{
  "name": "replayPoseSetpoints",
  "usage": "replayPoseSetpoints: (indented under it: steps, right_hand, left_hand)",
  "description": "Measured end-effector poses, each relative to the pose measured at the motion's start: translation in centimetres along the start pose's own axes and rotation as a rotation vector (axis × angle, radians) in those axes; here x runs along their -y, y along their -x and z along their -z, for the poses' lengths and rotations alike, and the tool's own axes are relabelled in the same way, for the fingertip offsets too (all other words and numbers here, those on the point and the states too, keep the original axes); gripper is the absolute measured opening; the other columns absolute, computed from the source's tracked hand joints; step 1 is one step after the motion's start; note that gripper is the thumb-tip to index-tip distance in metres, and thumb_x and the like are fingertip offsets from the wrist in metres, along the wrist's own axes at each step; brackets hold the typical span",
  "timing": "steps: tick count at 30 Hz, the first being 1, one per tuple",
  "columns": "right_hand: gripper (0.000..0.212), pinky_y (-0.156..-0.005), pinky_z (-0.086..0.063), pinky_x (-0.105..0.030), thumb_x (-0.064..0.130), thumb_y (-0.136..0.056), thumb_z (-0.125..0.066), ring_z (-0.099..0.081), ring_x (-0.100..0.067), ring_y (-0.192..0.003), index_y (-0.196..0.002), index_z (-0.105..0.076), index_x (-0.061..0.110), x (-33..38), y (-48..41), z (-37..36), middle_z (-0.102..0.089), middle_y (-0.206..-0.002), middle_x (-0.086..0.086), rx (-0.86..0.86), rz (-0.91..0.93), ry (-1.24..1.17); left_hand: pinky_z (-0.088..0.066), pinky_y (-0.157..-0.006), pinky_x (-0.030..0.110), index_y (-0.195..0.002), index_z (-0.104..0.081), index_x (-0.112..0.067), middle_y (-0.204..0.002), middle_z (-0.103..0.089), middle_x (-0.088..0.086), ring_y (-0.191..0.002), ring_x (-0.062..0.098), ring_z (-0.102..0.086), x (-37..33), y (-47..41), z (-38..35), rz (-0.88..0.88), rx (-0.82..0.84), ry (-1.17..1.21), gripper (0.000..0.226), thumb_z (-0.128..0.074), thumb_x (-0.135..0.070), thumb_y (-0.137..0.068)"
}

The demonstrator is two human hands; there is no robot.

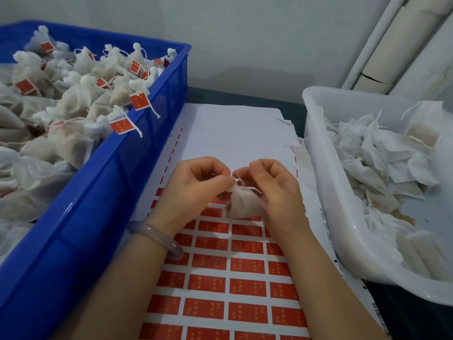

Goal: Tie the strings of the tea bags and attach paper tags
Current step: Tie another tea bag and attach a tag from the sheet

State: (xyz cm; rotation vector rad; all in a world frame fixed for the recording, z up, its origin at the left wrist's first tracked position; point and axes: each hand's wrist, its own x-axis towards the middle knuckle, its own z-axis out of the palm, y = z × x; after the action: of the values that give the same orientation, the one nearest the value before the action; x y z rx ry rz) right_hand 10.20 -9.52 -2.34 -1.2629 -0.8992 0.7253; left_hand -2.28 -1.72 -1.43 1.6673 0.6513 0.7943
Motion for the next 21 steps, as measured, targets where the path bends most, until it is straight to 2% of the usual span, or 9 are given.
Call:
replayPoseSetpoints:
  steps: [3, 6, 10, 13, 15, 17, 18, 19, 21]
  right_hand:
    - [0.042, -0.075, -0.053, -0.034, 0.051, -0.084, -0.040, -0.066, -0.015, -0.075, -0.072, -0.072, 0.026, -0.14, 0.01, -0.08, -0.070, -0.075, 0.003, 0.058, -0.154, -0.045]
    - [0.029, -0.080, -0.055, -0.038, 0.036, -0.091, -0.049, -0.065, -0.017, -0.081, -0.079, -0.073, 0.026, -0.30, 0.18, -0.09, -0.070, -0.080, 0.005, 0.102, -0.100, 0.136]
    - [0.013, -0.070, -0.053, -0.018, 0.016, -0.087, -0.061, -0.067, -0.010, -0.082, -0.090, -0.072, 0.023, 0.00, 0.22, 0.08, -0.072, -0.085, 0.007, 0.119, 0.013, 0.152]
    - [0.012, -0.070, -0.057, -0.025, 0.015, -0.086, -0.061, -0.069, -0.016, -0.081, -0.090, -0.072, 0.019, 0.19, 0.25, 0.06, -0.073, -0.086, 0.002, 0.140, -0.026, 0.079]
    - [0.011, -0.072, -0.058, -0.030, 0.021, -0.089, -0.058, -0.067, -0.015, -0.080, -0.085, -0.069, 0.022, -0.06, 0.23, -0.30, -0.071, -0.082, 0.005, 0.043, -0.058, 0.084]
    - [0.013, -0.069, -0.056, -0.023, 0.029, -0.088, -0.058, -0.064, -0.009, -0.074, -0.079, -0.064, 0.024, -0.21, 0.04, -0.35, -0.067, -0.074, 0.012, -0.175, -0.042, 0.076]
    - [0.013, -0.067, -0.054, -0.017, 0.032, -0.087, -0.059, -0.063, -0.006, -0.072, -0.076, -0.062, 0.026, -0.09, -0.03, -0.15, -0.066, -0.072, 0.016, -0.262, 0.029, 0.101]
    - [0.011, -0.065, -0.051, -0.012, 0.032, -0.085, -0.060, -0.062, -0.003, -0.074, -0.075, -0.061, 0.028, 0.13, -0.03, 0.09, -0.065, -0.072, 0.019, -0.284, 0.113, 0.137]
    - [0.008, -0.063, -0.048, -0.008, 0.027, -0.083, -0.063, -0.063, -0.001, -0.078, -0.077, -0.064, 0.032, 0.58, 0.15, 0.30, -0.066, -0.075, 0.022, -0.169, 0.223, 0.184]
  left_hand:
    - [-0.054, -0.065, 0.032, -0.077, -0.062, -0.004, -0.077, -0.063, 0.014, -0.069, 0.024, -0.063, -0.22, 0.01, 0.14, 0.011, -0.030, 0.166, 0.010, -0.056, -0.001, -0.085]
    - [-0.055, -0.064, 0.033, -0.081, -0.061, -0.003, -0.077, -0.061, 0.014, -0.068, 0.025, -0.062, -0.30, 0.11, 0.04, -0.021, -0.021, 0.130, 0.009, -0.055, -0.005, -0.087]
    - [-0.052, -0.059, 0.019, -0.082, -0.062, -0.012, -0.073, -0.064, 0.000, -0.067, 0.015, -0.064, -0.53, 0.33, -0.16, -0.061, 0.003, 0.042, 0.009, -0.056, -0.011, -0.087]
    - [-0.052, -0.060, 0.018, -0.081, -0.062, -0.015, -0.074, -0.064, -0.002, -0.070, 0.013, -0.065, -0.49, 0.40, -0.35, -0.076, -0.033, 0.037, 0.009, -0.057, -0.012, -0.087]
    - [-0.053, -0.061, 0.019, -0.080, -0.062, -0.016, -0.074, -0.064, -0.003, -0.070, 0.014, -0.064, -0.40, 0.39, -0.49, -0.071, -0.096, 0.046, 0.009, -0.057, -0.013, -0.087]
    - [-0.053, -0.061, 0.019, -0.078, -0.062, -0.018, -0.072, -0.064, -0.007, -0.069, 0.013, -0.064, -0.21, 0.32, -0.56, -0.043, -0.157, 0.059, 0.011, -0.058, -0.014, -0.087]
    - [-0.053, -0.061, 0.019, -0.078, -0.063, -0.018, -0.072, -0.064, -0.007, -0.069, 0.014, -0.065, -0.12, 0.25, -0.55, -0.033, -0.176, 0.055, 0.012, -0.058, -0.014, -0.087]
    - [-0.053, -0.061, 0.019, -0.077, -0.063, -0.018, -0.072, -0.065, -0.005, -0.070, 0.015, -0.065, -0.07, 0.21, -0.54, -0.026, -0.183, 0.052, 0.012, -0.058, -0.014, -0.088]
    - [-0.054, -0.061, 0.021, -0.077, -0.063, -0.015, -0.072, -0.065, -0.001, -0.070, 0.017, -0.066, -0.06, 0.19, -0.52, -0.025, -0.165, 0.084, 0.012, -0.058, -0.012, -0.087]
